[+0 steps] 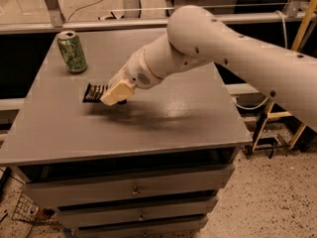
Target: Move rxbar chocolate near green can
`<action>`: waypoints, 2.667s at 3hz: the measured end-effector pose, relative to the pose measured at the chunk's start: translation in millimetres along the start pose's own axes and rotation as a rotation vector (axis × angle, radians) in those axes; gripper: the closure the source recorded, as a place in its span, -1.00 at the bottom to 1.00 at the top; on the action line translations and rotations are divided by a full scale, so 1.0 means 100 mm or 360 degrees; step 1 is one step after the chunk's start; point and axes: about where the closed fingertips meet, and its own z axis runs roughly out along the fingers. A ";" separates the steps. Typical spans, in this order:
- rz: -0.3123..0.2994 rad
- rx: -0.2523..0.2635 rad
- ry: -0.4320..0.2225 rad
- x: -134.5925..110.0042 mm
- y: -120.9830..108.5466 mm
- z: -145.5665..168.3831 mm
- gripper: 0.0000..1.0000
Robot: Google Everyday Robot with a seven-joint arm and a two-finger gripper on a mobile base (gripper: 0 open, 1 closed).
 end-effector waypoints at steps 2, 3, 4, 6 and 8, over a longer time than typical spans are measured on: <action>-0.0052 0.0097 -0.0026 -0.07 -0.44 0.03 1.00; -0.0080 0.0163 -0.0073 -0.20 -0.87 0.14 1.00; -0.0070 0.0229 -0.0106 -0.26 -1.18 0.24 1.00; 0.0047 0.0239 -0.0109 -0.13 -1.49 0.57 1.00; 0.0044 0.0225 -0.0107 -0.13 -1.46 0.62 0.19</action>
Offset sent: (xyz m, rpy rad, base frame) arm 0.1074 -0.0129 0.0342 0.0281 -0.1479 -0.0623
